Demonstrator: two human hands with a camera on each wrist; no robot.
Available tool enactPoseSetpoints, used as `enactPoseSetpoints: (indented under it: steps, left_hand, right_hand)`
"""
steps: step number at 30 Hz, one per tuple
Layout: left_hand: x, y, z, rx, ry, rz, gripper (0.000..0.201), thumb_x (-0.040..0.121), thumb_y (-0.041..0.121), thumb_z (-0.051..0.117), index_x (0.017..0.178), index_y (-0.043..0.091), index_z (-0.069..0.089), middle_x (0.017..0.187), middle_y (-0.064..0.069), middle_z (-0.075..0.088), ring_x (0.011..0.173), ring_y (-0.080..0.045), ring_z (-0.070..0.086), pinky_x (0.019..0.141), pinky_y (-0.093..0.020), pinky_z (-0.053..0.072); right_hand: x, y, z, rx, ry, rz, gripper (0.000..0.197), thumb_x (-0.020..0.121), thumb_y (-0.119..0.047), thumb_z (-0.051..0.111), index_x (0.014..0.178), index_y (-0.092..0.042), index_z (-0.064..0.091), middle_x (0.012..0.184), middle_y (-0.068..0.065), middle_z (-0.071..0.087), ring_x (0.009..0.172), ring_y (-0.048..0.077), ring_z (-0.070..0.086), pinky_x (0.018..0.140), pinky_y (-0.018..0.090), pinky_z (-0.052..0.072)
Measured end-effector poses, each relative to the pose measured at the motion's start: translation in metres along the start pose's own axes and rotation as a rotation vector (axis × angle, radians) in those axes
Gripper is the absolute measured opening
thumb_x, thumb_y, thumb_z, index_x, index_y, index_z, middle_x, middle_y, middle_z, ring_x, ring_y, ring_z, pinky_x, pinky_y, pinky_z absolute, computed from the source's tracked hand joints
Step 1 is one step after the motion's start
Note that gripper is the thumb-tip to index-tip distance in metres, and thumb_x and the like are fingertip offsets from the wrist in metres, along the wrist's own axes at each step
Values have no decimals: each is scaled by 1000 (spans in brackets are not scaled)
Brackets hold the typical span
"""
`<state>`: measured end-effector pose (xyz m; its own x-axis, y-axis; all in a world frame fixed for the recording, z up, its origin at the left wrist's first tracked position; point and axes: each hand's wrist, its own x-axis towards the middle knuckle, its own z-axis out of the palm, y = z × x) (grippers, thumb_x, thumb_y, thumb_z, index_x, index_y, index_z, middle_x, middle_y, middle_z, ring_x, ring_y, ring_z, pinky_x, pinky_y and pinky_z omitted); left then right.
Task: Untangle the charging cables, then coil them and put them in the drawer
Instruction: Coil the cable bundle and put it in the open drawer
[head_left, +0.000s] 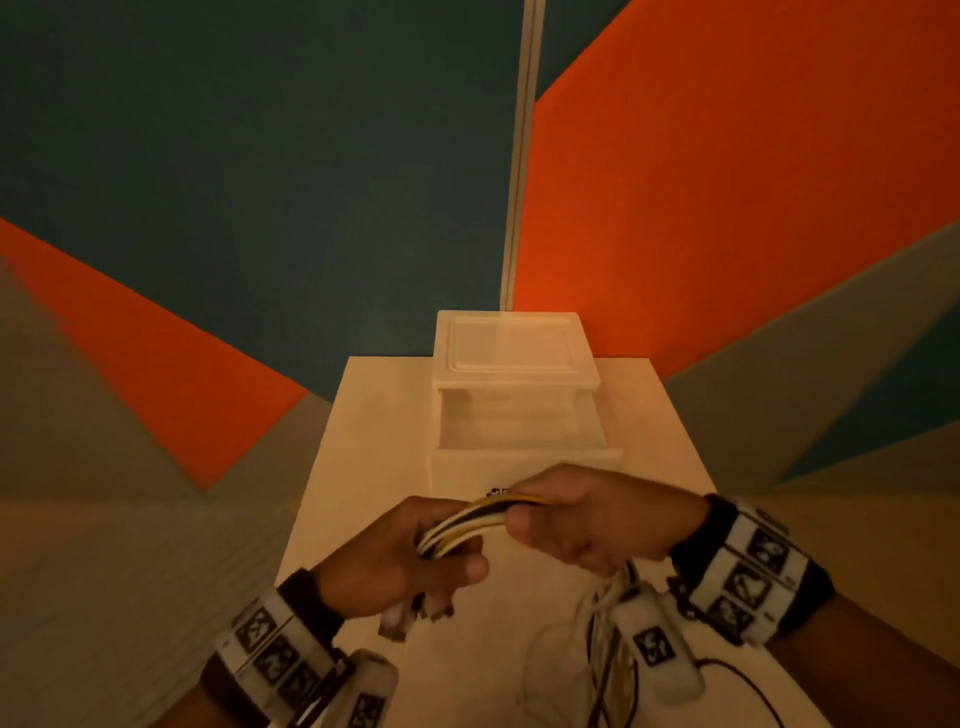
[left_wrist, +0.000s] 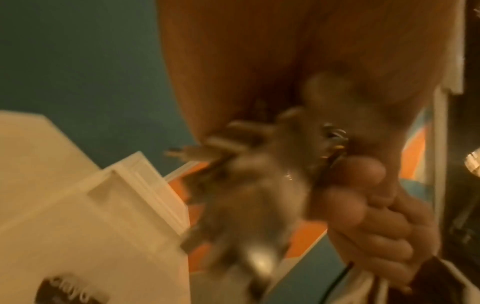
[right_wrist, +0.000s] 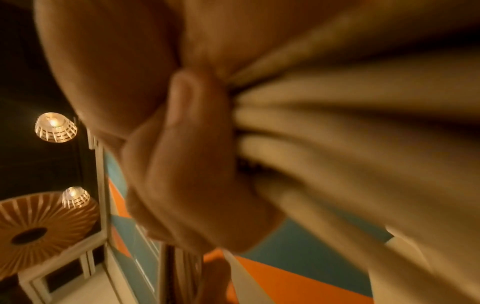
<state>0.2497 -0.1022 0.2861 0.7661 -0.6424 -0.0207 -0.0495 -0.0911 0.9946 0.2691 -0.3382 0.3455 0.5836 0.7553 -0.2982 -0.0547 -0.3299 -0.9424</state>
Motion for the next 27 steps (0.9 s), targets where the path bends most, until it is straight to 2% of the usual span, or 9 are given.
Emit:
enactPoseSetpoints:
  steps: [2, 6, 9, 11, 14, 19, 21, 24, 27]
  left_hand:
    - [-2, -1, 7, -136, -23, 16, 14, 93, 15, 65, 84, 8, 58, 64, -12, 60, 62, -32, 59, 65, -60, 50]
    - [-1, 24, 18, -378, -103, 75, 31, 92, 28, 66, 78, 8, 47, 57, -5, 44, 48, -18, 52, 64, -45, 46]
    - [2, 62, 13, -504, -188, 211, 28, 97, 26, 58, 76, 11, 45, 55, -2, 36, 43, -12, 48, 58, -57, 39]
    - [6, 86, 11, -537, -191, 282, 28, 99, 27, 54, 76, 13, 46, 54, 0, 35, 45, -12, 52, 67, -48, 46]
    - [11, 107, 10, -713, -185, 339, 27, 101, 22, 49, 75, 14, 42, 54, 1, 36, 49, -14, 56, 70, -38, 52]
    - [14, 127, -5, -962, -169, 397, 24, 103, 20, 44, 82, 16, 34, 58, -1, 37, 56, -22, 59, 77, -41, 51]
    - [16, 134, -14, -997, -118, 437, 27, 104, 25, 39, 81, 20, 26, 60, 0, 38, 59, -21, 58, 79, -40, 51]
    - [23, 128, -26, -998, 11, 447, 29, 107, 35, 30, 83, 19, 32, 60, 3, 43, 59, -14, 54, 82, -34, 50]
    - [35, 110, -28, -923, 126, 463, 36, 107, 37, 29, 76, 18, 36, 62, 6, 48, 62, -11, 53, 84, -31, 50]
  right_hand:
    - [-8, -13, -11, 27, 14, 18, 31, 96, -44, 52, 84, -15, 52, 57, -6, 30, 44, 7, 21, 39, 22, 15]
    - [-20, -29, -28, 48, 27, -61, 36, 87, -44, 66, 88, -8, 59, 57, -1, 31, 44, 13, 18, 40, 23, 15]
    - [-24, -39, -31, 69, 48, -238, 14, 80, -22, 77, 88, -19, 66, 63, 3, 42, 43, 13, 32, 38, 25, 24]
    - [-16, -33, -24, 75, 163, -319, 15, 81, -3, 72, 83, -12, 60, 65, 8, 44, 41, 13, 40, 39, 22, 32]
    - [-1, -3, -3, 186, 330, -390, 18, 82, 2, 67, 79, -10, 55, 59, 1, 53, 42, 15, 52, 44, 24, 45]
    - [14, 71, 42, 375, 519, -286, 18, 80, -21, 72, 90, -12, 60, 78, 9, 57, 57, 21, 58, 58, 39, 55]
    - [16, 99, 64, 287, 650, -207, 27, 86, -33, 69, 107, -22, 57, 75, -2, 57, 56, 19, 57, 59, 43, 53]
    - [12, 118, 80, 26, 839, -137, 25, 94, -41, 49, 117, -41, 40, 56, -10, 54, 46, 4, 46, 48, 25, 37]
    - [13, 110, 76, -242, 714, -45, 20, 98, -46, 37, 117, -44, 39, 57, -13, 56, 47, 3, 48, 47, 17, 29]
